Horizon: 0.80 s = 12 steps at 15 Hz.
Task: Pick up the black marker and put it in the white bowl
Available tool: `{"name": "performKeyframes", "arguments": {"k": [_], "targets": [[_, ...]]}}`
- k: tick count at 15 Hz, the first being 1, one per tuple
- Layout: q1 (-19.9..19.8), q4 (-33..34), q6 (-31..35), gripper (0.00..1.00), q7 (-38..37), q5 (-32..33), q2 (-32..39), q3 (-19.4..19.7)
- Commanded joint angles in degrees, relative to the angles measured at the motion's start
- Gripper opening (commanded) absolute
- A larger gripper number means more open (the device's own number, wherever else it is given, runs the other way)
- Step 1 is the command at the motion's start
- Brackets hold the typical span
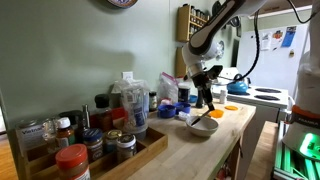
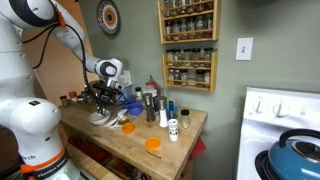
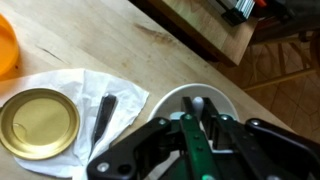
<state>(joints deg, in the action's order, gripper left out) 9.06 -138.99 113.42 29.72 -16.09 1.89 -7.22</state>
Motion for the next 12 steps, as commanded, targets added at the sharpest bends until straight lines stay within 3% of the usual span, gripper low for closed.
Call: {"name": "performKeyframes", "arguments": {"k": [1, 2, 6, 10, 11, 12], "targets": [[-0.6, 2.0, 0.4, 0.39, 0.5, -0.5, 2.7, -0.6], [-0.7, 2.2, -0.4, 0.40, 0.2, -0.2, 2.9, -0.7], [-0.8, 1.3, 0.5, 0.69, 0.7, -1.5, 0.0, -1.0], [0.3, -1.6, 4.9, 0.98, 5.1, -7.4, -9.0, -1.9], [0.0, 2.1, 2.9, 0.81, 2.5, -4.4, -2.6, -1.2], [0.3, 1.9, 3.0, 0.89, 3.2, -5.4, -4.5, -1.3]]}}
